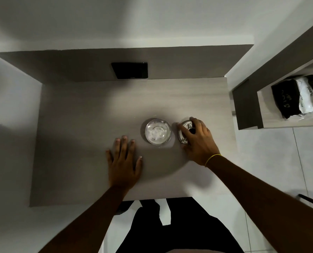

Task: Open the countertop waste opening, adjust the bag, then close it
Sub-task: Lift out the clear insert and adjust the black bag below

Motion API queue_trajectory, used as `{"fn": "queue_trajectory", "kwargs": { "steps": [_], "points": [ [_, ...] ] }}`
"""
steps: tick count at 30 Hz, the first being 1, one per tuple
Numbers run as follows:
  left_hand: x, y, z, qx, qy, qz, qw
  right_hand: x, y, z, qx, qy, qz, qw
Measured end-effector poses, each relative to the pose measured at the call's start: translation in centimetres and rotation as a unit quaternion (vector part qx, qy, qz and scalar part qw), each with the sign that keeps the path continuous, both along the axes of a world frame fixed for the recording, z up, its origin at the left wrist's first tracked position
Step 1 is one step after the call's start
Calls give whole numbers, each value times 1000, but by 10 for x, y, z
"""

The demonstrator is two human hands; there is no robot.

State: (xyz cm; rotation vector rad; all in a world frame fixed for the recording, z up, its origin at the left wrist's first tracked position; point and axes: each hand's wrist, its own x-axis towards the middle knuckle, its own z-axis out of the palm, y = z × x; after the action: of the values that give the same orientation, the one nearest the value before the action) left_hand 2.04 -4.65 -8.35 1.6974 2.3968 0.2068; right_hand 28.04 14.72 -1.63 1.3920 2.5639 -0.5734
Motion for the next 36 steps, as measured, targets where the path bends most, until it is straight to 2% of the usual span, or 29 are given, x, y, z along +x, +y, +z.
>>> {"fn": "queue_trajectory", "kwargs": {
  "steps": [13,19,23,27,32,36],
  "points": [
    [3,1,3,-7,12,9,1000,12,-4,-27,34,-7,36,999],
    [5,1,6,-1,1,14,1000,-18,5,-5,65,86,-24,994],
    [4,1,4,-8,1,17,1000,-56,21,5,-4,139,-19,990],
    [4,1,1,3,3,16,1000,-87,35,7,-101,113,-26,988],
    [4,-2,-7,20,5,13,1000,-100,42,3,-136,106,-51,984],
    [3,-2,2,14,-29,20,999,-101,30,7,-148,125,-25,981]
  ]
}}
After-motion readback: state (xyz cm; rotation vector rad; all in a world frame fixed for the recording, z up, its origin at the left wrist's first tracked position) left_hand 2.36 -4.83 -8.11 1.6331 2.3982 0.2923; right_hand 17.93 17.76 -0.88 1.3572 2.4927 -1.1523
